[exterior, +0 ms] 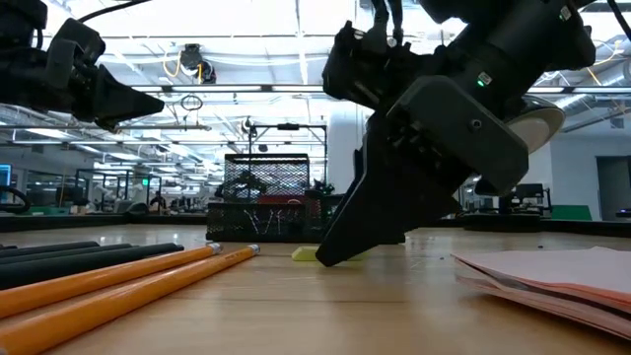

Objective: Pick and place office supplies into organizer
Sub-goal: Put the yellow eraser into the black desk organizer

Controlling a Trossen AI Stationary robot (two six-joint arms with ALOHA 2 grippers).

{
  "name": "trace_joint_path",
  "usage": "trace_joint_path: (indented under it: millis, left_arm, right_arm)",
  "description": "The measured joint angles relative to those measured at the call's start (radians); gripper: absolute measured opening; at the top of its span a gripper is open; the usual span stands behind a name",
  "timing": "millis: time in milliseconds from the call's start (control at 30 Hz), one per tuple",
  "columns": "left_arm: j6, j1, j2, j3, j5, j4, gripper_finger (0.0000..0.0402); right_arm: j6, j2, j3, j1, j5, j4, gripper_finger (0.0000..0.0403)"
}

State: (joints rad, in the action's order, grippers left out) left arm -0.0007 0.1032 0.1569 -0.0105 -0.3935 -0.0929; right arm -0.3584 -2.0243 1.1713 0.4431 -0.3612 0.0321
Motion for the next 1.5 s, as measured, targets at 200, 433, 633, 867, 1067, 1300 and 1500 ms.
trace_joint_path:
  millis: [200,433,633,867,1067,1300,1500]
  left_arm:
    - [0.003,0.000,0.000,0.000,0.000,0.002,0.0042]
    - [0.005,0.000,0.000,0.000,0.000,0.007,0.0042]
    - [0.005,0.000,0.000,0.000,0.000,0.008,0.0042]
    - [0.004,0.000,0.000,0.000,0.000,0.008,0.0042]
    - [0.004,0.000,0.000,0.000,0.000,0.008,0.0042]
    - [0.004,0.000,0.000,0.000,0.000,0.008,0.0042]
    - [0.004,0.000,0.000,0.000,0.000,0.008,0.0042]
  right_arm:
    - [0.023,0.001,0.001,-0.006,0.001,-0.049,0.0234]
    - [-0.002,0.006,-0.106,-0.032,0.094,0.111,0.0204]
    - [-0.016,0.010,-0.191,-0.045,0.148,0.270,0.0175]
    - [0.020,0.008,-0.202,-0.044,0.147,0.291,0.0144]
    - [0.060,0.006,-0.202,-0.027,0.103,0.247,0.0133]
    - [0.060,0.006,-0.202,-0.016,0.055,0.218,0.0132]
    - [0.066,0.006,-0.203,-0.017,0.054,0.253,0.0116]
